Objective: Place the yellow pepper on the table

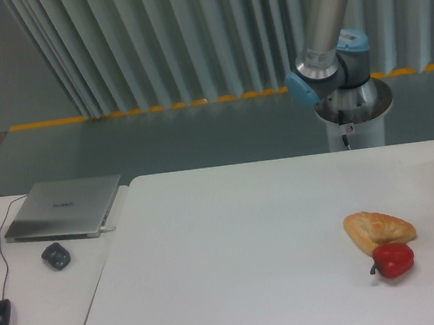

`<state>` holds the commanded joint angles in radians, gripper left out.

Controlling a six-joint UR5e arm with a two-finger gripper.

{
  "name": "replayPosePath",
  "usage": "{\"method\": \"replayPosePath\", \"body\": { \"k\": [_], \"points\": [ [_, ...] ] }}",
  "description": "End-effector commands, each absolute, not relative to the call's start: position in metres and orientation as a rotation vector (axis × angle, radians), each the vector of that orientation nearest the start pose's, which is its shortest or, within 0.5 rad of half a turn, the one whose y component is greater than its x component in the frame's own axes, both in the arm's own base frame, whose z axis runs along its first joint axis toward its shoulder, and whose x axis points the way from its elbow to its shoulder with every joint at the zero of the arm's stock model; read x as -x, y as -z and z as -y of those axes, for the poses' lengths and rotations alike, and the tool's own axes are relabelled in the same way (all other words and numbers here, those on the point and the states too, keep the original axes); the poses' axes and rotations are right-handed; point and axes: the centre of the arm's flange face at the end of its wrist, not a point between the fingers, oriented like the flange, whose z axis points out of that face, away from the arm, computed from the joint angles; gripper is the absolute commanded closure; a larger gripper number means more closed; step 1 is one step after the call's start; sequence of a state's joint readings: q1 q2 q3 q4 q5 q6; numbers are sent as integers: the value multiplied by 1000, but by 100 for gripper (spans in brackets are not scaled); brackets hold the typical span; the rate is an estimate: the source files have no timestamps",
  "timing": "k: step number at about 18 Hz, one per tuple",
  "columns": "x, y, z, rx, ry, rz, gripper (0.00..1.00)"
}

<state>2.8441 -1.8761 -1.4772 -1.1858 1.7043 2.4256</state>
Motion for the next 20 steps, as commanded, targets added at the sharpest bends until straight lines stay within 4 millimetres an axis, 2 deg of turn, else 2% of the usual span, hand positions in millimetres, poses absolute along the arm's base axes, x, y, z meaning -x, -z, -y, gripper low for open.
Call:
{"method": "replayPosePath", "body": {
  "k": [3, 4, 7, 13, 20],
  "points": [
    [546, -414, -323, 2822, -262, -1688, 67],
    [538, -413, -336, 2836, -268, -1652, 67],
    [524, -412, -358, 2862, -279, -1588, 66],
    [501, -412, -391, 2910, -301, -1471, 66],
    [462, -407, -440, 2977, -319, -1260, 66]
  ]
}}
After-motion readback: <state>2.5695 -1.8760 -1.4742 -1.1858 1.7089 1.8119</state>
